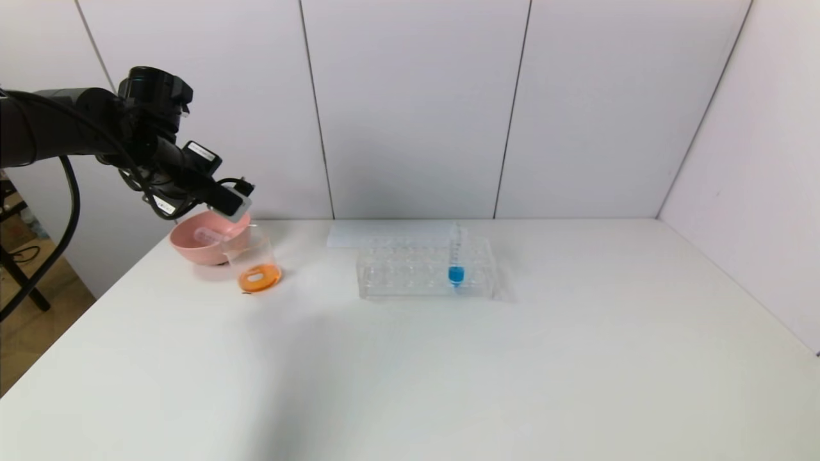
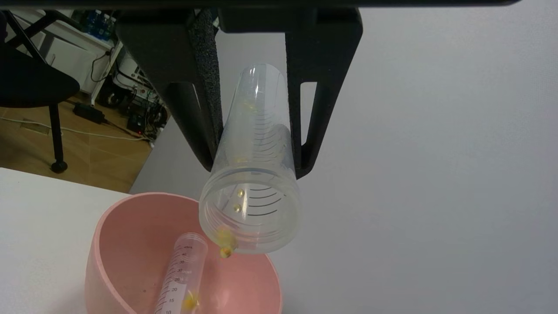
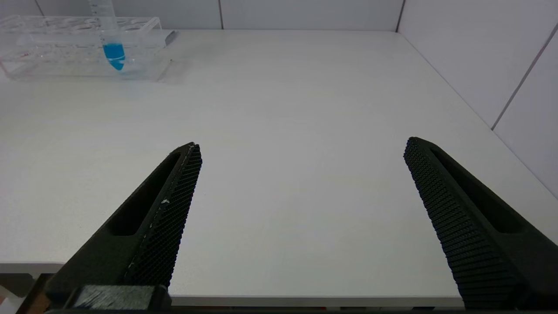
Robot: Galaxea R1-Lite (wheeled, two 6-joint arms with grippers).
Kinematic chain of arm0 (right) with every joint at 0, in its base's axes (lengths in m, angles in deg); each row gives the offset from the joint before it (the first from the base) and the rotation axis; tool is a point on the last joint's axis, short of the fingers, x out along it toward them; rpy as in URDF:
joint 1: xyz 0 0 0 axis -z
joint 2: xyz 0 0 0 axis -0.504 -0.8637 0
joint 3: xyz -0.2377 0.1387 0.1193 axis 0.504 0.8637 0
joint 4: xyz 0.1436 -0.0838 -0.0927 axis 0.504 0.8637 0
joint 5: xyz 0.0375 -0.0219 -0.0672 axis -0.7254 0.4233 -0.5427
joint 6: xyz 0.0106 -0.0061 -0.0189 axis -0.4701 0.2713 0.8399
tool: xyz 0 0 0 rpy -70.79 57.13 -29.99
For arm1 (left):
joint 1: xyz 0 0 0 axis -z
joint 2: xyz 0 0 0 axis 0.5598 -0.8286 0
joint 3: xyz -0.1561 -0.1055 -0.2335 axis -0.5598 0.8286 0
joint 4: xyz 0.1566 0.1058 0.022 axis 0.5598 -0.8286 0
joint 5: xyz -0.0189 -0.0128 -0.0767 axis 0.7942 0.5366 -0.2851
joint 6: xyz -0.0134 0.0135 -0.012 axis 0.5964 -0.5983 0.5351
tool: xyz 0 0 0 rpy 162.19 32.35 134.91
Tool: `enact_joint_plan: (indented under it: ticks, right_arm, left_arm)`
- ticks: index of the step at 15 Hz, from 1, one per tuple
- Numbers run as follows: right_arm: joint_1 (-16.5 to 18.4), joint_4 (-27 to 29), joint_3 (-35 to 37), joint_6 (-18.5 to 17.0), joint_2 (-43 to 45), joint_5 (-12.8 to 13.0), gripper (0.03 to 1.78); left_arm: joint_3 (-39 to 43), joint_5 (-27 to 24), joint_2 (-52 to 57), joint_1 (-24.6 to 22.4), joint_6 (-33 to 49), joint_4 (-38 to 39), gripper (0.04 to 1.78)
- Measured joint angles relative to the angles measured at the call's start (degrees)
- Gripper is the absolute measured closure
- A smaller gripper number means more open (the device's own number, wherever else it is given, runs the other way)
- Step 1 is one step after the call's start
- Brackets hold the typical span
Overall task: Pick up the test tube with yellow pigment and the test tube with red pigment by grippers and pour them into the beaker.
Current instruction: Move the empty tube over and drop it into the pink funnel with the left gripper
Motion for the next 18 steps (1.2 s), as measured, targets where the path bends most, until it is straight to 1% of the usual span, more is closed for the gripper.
enact_joint_plan:
  ticks: [12, 14, 18]
  right_arm:
    - [0.0, 0.0, 0.0, 0.0, 0.0, 0.0, 0.11]
    - [0.0, 0.0, 0.0, 0.0, 0.0, 0.0, 0.11]
    - [0.0, 0.0, 0.0, 0.0, 0.0, 0.0, 0.11]
  left_arm:
    - [0.5, -0.4, 0.9, -0.2, 1.0, 0.1, 1.38]
    - [1.0, -0.5, 1.5, -0.4, 3.5, 0.2, 1.38]
    - [3.1, -1.0, 3.6, -1.5, 11.2, 0.1, 1.38]
